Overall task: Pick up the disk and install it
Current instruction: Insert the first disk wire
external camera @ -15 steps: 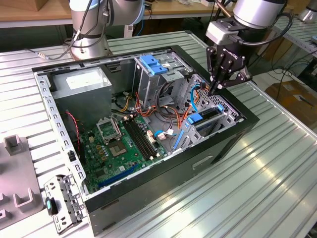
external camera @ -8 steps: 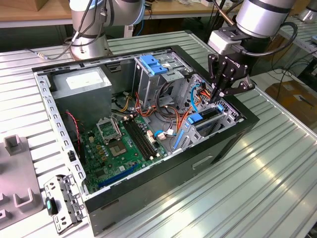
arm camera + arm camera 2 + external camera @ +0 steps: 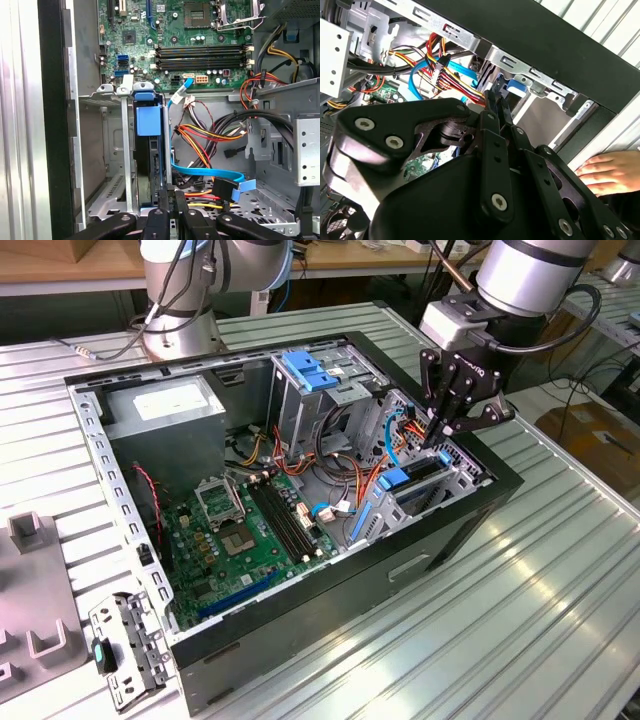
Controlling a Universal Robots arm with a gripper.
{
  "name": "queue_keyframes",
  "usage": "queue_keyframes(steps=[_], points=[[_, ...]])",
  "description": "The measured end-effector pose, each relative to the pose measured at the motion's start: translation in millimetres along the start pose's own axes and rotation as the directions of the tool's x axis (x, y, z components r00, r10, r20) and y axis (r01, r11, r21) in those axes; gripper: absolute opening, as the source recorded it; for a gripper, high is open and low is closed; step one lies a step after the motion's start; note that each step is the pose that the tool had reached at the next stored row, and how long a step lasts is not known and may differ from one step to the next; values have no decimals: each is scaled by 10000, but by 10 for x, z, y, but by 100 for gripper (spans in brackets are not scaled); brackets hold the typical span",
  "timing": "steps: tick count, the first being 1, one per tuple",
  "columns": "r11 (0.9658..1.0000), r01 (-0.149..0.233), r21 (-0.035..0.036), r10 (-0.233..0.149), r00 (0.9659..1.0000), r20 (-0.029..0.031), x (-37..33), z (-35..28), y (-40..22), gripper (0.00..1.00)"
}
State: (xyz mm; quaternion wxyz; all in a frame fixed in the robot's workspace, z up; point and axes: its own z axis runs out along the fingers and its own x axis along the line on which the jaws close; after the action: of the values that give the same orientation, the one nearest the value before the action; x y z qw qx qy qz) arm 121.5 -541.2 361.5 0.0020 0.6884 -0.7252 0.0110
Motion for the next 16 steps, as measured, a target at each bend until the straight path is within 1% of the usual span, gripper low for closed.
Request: queue_keyframes(steps=[10,14,16], points=[[10000,0,0,0,10000,0,2,0,0,16],[10000,0,0,0,10000,1,29,4,0,16],[10000,0,0,0,10000,0,31,14,28,16]])
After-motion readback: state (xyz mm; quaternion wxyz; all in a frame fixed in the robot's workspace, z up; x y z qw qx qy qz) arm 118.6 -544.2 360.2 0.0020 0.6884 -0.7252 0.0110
